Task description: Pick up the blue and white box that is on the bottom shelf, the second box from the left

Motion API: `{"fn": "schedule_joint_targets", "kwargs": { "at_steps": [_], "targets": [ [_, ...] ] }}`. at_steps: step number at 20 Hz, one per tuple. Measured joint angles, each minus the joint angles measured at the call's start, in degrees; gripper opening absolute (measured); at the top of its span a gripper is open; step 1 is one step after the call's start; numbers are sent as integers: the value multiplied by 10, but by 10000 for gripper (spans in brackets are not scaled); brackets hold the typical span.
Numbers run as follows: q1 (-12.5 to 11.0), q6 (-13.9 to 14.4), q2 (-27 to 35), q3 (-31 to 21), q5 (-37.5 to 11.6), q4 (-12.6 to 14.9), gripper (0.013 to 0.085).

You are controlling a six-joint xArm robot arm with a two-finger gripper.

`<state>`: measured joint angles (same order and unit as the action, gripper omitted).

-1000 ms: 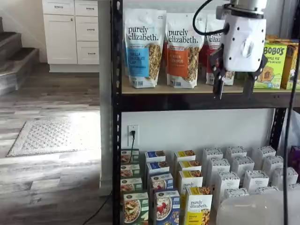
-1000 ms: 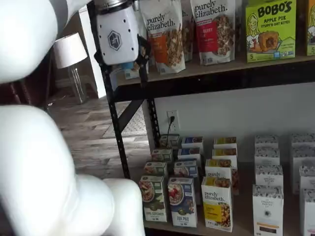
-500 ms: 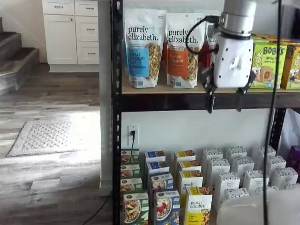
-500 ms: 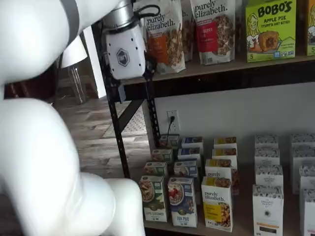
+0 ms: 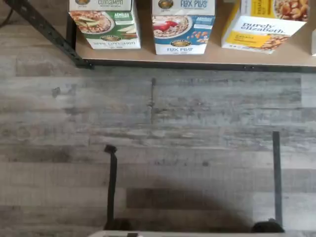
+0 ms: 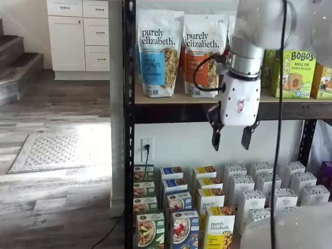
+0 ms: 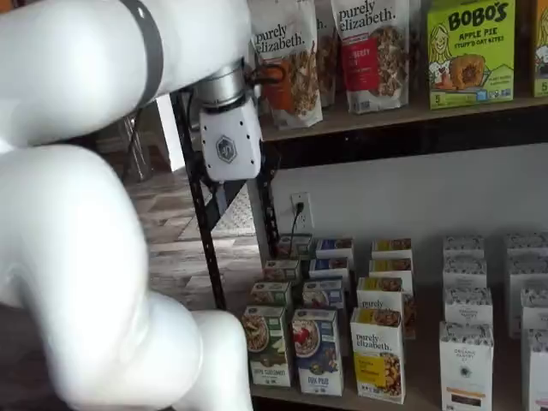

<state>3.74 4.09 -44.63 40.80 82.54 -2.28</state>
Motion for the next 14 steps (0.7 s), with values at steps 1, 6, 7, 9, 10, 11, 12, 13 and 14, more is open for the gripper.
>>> {"fn": "schedule_joint_targets", "kwargs": {
  "at_steps": [1,6,7,9,10,11,12,13,14],
  "targets": [
    [1,1,5,-10,-16,-1,850],
    [7,4,27,-54,-97,-1,850],
    [8,4,36,-61,-113,0,850],
    [6,0,50,-74,-141,-3,850],
    [5,-2,59,-80,-156,-3,850],
    [4,-2,66,-84,-168,-2,850],
    [3,-3,76,-90,-184,0,850],
    [3,-2,84,-95,-201,5,850],
    [2,-2,92,-99,-217,8,850]
  ]
}}
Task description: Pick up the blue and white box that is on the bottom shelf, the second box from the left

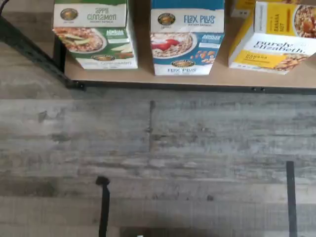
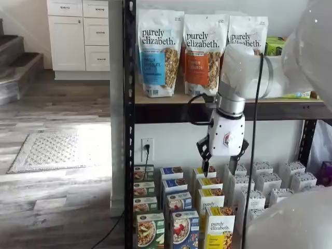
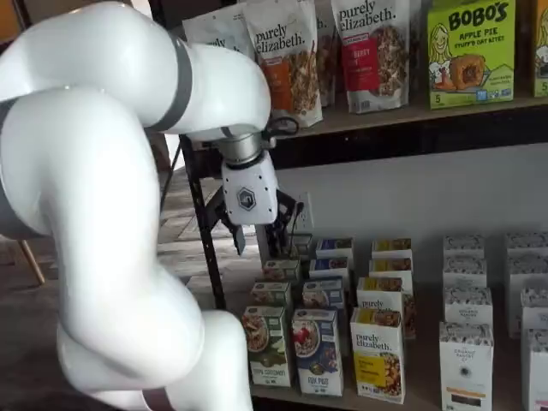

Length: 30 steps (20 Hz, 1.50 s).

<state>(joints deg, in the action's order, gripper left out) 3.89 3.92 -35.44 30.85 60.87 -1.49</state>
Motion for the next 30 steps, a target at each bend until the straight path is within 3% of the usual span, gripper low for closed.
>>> {"fn": "schedule_joint_targets", "kwargs": {
  "at_steps": [4,11,15,19,25,30],
  "targets": [
    [-9,-16,26,-8,-42,-12,850],
    [-4,-7,76,-13,-108,0,850],
    [2,-14,135,-2,-148,-17,850],
    [6,-27,180,-8,-225,-35,850],
    [14,10,251,6,-293,5,850],
    [16,5,312,26,-333,-3,850]
  ]
}}
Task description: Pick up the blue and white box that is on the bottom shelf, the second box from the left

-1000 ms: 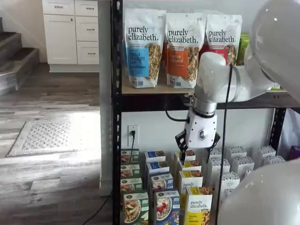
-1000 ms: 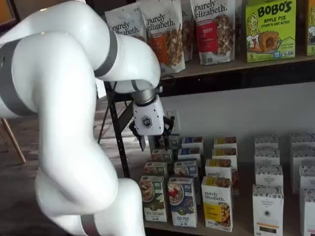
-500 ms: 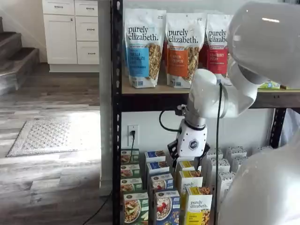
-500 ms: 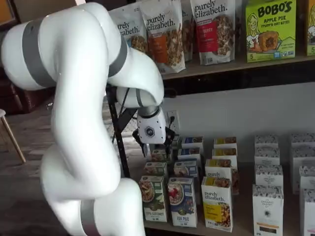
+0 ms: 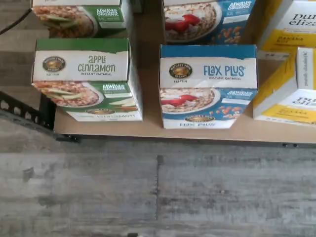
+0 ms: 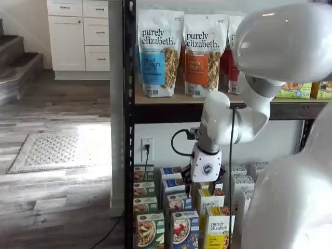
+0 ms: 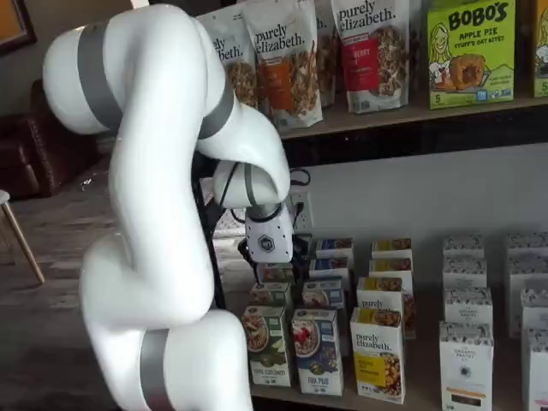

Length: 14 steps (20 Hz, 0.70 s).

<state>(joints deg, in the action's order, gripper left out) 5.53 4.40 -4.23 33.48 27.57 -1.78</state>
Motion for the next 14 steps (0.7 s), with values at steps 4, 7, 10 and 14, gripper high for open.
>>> {"fn": "schedule_joint_targets", "kwargs": {
  "at_steps": [4,7,10,14],
  "targets": [
    [2,5,47,18,-29,4,850],
    [4,3,80,32,-48,1,850],
    [6,4,108,50,-54,-1,850],
    [8,24,152,81,-60,19,850]
  ]
}}
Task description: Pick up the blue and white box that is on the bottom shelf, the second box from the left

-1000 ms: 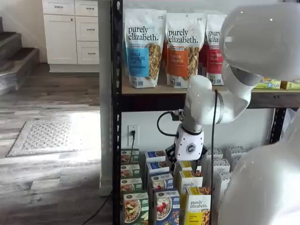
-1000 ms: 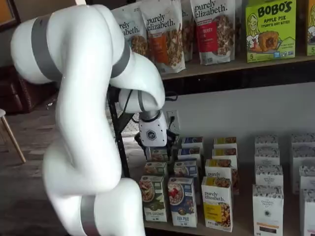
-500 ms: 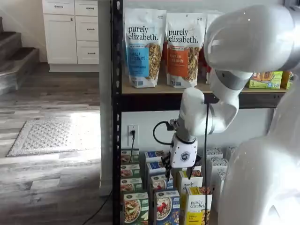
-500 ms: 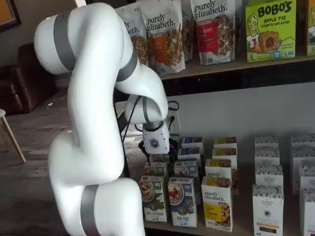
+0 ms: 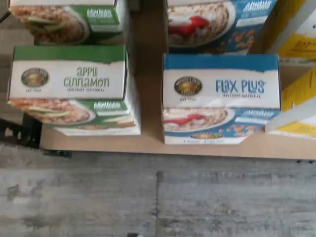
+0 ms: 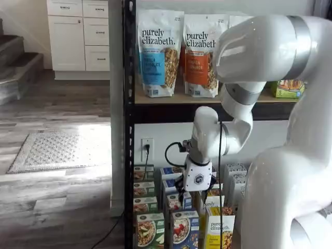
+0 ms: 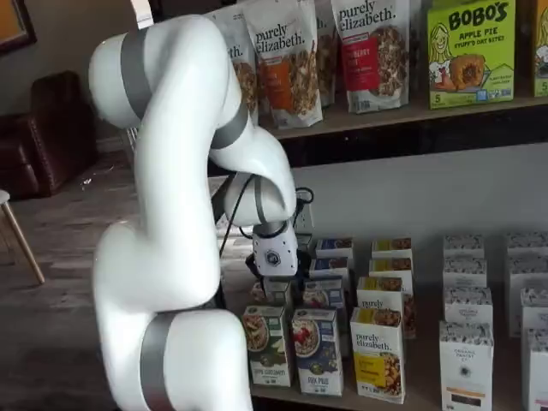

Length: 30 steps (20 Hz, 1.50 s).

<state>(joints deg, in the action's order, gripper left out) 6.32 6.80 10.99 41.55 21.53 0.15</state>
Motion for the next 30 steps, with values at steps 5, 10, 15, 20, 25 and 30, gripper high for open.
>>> {"fn": "schedule_joint_targets", "kwargs": {
  "at_steps": [5,10,15,20,25,30],
  "targets": [
    [-1,18,57,45,-9,21,850],
    [-3,-4,105,82,-18,0,850],
    [-3,-10,136,105,-20,-7,850],
    [-7,14,158,115,-25,22,850],
    [-17,37,177,117,-46,57,850],
    [-29,74,198,116,-73,107,850]
  ]
}}
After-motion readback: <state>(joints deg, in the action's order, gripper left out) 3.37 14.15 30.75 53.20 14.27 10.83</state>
